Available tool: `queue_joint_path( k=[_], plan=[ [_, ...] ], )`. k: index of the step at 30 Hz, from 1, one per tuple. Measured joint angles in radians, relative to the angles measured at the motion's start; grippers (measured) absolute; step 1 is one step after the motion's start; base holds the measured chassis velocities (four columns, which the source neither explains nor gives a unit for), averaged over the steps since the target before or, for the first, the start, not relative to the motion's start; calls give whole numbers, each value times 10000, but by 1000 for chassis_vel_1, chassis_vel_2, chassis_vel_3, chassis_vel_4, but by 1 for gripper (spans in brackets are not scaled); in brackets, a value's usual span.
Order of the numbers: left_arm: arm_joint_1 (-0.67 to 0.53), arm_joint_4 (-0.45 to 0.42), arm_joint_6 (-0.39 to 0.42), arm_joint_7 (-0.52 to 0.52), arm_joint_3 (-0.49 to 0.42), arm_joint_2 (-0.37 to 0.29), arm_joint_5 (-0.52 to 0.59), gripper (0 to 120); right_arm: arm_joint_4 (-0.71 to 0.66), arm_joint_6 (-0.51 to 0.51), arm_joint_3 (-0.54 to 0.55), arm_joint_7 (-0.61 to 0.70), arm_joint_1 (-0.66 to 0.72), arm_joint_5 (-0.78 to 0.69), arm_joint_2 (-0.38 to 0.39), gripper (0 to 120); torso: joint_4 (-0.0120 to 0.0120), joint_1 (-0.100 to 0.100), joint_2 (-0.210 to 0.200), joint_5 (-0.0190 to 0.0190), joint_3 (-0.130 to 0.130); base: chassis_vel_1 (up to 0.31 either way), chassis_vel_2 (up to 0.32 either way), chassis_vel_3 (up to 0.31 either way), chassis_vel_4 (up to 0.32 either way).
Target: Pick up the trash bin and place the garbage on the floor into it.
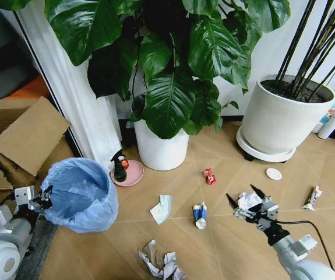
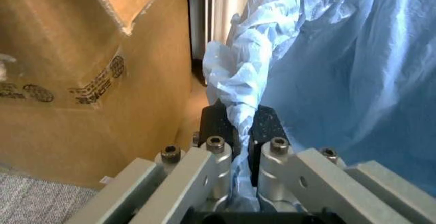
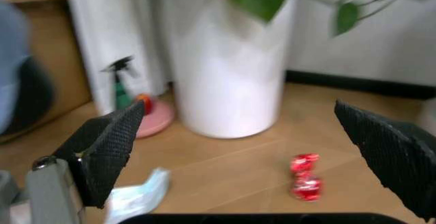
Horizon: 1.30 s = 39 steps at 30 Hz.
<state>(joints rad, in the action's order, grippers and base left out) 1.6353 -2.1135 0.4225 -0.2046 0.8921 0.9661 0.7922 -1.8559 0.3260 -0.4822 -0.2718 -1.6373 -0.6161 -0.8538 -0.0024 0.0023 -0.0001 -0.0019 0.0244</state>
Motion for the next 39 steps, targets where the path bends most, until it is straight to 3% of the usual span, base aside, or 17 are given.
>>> queue_joint_path(
  k=[3,5,6,8,11,14,27,39],
  plan=[
    [-221,101,36,-22,-187,-286,41,0,694,-121,333,-1460,400,-576,396,100,3,0,0,1,0,0,0,0,0],
    [-366,188,64,-30,-317,-542,136,0,1296,-251,637,-2769,722,-968,605,100,-11,1,0,-5,1,0,0,0,0],
    [-366,188,64,-30,-317,-542,136,0,1296,-251,637,-2769,722,-968,605,100,-11,1,0,-5,1,0,0,0,0],
    [-259,166,83,-11,-290,-718,311,0,2153,-308,1409,-3965,1496,-1319,819,100,-6,1,0,6,1,0,0,0,0],
    [-92,93,108,-15,-219,-803,430,0,2988,-308,2264,-4694,2224,-1398,935,100,-3,1,0,-6,1,0,0,0,0],
    [186,-126,237,-139,-158,-952,603,0,4050,-153,3213,-5644,3291,-654,860,100,0,2,0,5,1,0,0,0,0],
    [387,-488,341,-332,-132,-1048,555,0,6666,251,6156,-6519,6574,490,-149,100,-2,2,0,-7,1,0,0,0,0],
    [506,-529,342,-355,-40,-1196,549,0,8142,-28,7877,-7448,7981,593,-1182,100,-1,2,0,-5,1,0,0,0,0]
  ],
)
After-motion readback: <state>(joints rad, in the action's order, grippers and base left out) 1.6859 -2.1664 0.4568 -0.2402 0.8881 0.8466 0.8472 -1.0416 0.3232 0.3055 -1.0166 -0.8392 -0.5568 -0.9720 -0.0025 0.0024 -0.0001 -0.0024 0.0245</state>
